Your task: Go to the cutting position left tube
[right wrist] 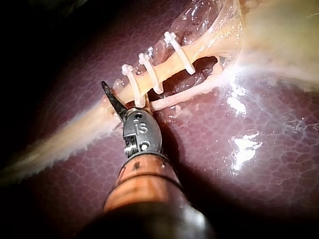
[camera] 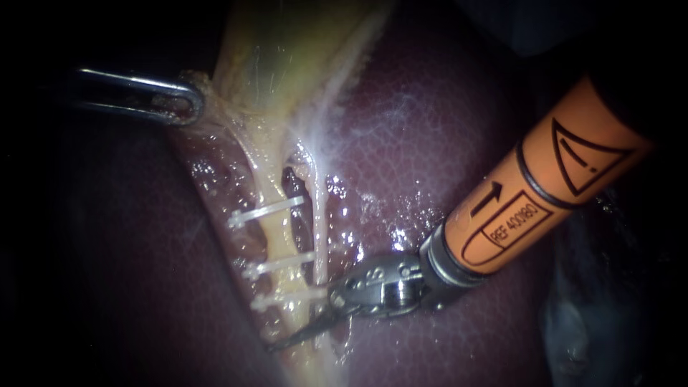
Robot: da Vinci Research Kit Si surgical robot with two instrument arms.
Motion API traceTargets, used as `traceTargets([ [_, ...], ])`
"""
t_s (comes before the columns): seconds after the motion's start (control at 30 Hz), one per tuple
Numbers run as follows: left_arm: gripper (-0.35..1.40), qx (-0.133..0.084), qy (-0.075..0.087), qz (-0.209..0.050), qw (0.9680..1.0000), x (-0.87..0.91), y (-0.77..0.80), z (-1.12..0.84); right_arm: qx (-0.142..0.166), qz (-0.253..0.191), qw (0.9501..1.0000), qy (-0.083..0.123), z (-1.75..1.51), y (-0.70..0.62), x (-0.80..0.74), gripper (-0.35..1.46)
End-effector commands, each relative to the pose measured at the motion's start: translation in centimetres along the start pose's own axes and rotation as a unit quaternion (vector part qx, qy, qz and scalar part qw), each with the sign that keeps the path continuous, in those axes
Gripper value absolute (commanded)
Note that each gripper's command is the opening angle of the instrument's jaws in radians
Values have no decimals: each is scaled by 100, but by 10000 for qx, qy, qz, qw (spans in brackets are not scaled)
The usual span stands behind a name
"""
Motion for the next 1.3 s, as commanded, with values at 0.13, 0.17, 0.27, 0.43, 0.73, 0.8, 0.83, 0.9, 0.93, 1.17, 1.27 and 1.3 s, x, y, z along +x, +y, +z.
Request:
traceTargets([
  [0.13,-35,2,1,0,10000,0,-1,-1,-14,2,10000,0,0,1,0,144],
  [0.17,-35,2,1,-1,10000,-1,-1,-1,-15,4,10000,1,0,1,1,144],
  [0.27,-35,2,1,-3,10000,-1,-1,-1,-21,22,10000,4,-3,4,3,144],
  [0.43,-35,6,3,-6,10000,-2,-2,-3,-43,103,9999,18,-14,18,13,144],
  [0.73,-35,7,3,-8,10000,-3,-3,-3,193,258,9995,70,-30,42,38,144],
  [0.8,-35,6,3,-8,10000,-3,-3,-3,187,274,9994,73,-31,45,41,144],
  [0.83,-35,6,3,-8,10000,-3,-3,-3,198,284,9994,90,-31,46,43,144],
  [0.9,-35,7,3,-8,10000,-3,-3,-3,206,298,9993,107,-30,49,46,144],
  [0.93,-35,7,3,-8,10000,-3,-3,-3,217,305,9992,108,-29,51,47,144],
  [1.17,-35,6,2,-7,10000,-2,-3,-3,265,329,9990,171,-27,59,51,144],
  [1.27,-35,5,2,-7,10000,-2,-3,-3,385,330,9985,200,-26,60,51,144],
  [1.3,-35,5,2,-7,10000,-2,-3,-3,462,329,9981,229,-25,60,51,144],
])
